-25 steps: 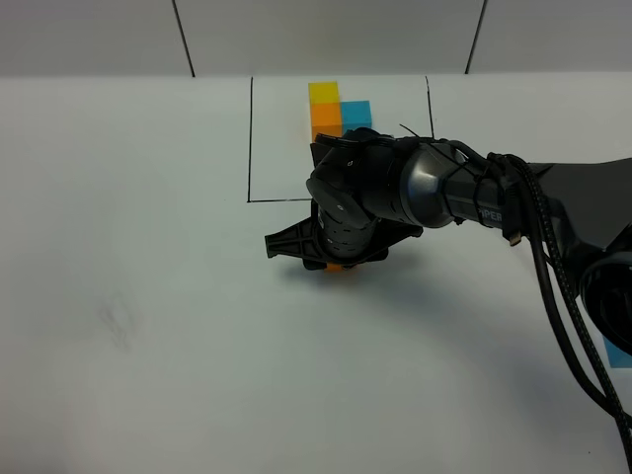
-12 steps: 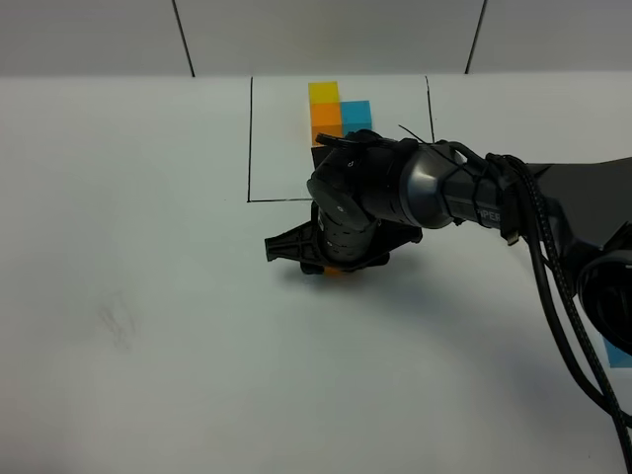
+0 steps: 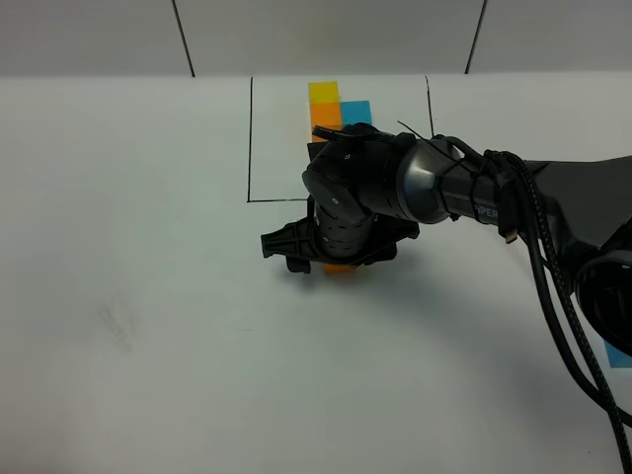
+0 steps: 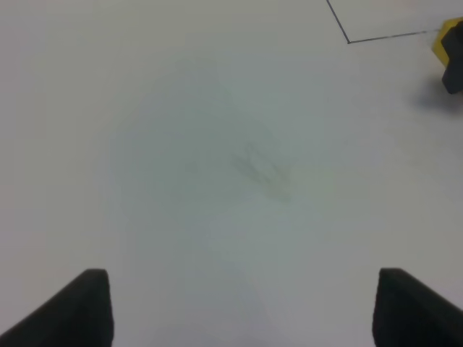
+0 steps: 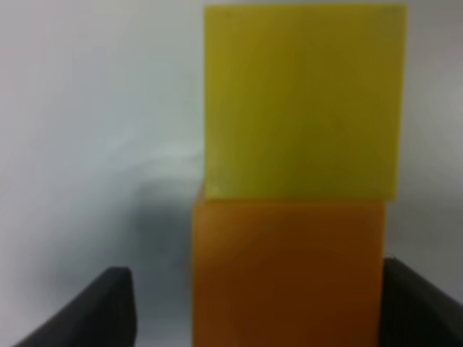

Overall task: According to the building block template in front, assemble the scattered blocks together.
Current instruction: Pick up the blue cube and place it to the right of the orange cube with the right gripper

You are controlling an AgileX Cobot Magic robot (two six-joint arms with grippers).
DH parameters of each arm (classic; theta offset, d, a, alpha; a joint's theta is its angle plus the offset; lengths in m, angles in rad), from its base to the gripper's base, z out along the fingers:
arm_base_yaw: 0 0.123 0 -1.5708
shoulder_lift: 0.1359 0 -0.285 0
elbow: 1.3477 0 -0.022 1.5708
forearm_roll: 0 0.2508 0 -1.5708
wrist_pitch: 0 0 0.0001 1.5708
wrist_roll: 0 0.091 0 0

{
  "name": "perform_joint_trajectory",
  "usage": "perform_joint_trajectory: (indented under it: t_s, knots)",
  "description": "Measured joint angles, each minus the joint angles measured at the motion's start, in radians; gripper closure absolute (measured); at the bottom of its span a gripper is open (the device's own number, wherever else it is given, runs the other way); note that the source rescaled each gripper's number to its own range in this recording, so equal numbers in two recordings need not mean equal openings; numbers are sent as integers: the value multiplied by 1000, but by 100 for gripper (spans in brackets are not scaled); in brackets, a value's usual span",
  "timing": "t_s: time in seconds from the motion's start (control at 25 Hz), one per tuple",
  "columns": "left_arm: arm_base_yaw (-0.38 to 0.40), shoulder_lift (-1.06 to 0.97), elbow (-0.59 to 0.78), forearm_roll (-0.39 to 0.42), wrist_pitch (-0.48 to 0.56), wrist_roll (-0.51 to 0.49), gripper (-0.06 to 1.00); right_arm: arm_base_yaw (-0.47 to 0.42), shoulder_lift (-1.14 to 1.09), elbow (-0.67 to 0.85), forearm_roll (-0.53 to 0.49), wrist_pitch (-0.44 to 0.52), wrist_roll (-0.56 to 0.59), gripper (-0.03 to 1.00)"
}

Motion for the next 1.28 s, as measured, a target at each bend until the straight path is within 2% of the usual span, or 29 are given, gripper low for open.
perform_joint_trajectory:
  t_s: [0.12,0.2,0.32,0.4,0.44,0.52,0.8,1.04,1.28]
  knots:
    - [0,0,0,0,0,0,34,0,-10,0,-1,45,-45,54]
    - [0,0,0,0,0,0,34,-1,-32,0,-6,80,-92,50]
    - [0,0,0,0,0,0,34,-9,-87,0,-13,130,-170,31]
    - [0,0,0,0,0,0,34,-21,-129,0,-19,172,-200,11]
    - [0,0,0,0,0,0,34,-28,-150,1,-21,198,-212,5]
    - [0,0,0,0,0,0,34,-51,-195,33,-42,215,-231,0]
    - [0,0,0,0,0,0,34,-193,-456,366,-53,135,-236,-3]
    - [0,0,0,0,0,0,34,-334,-700,572,-76,153,-237,-3]
    - [0,0,0,0,0,0,34,-429,-952,717,-97,163,-261,-3]
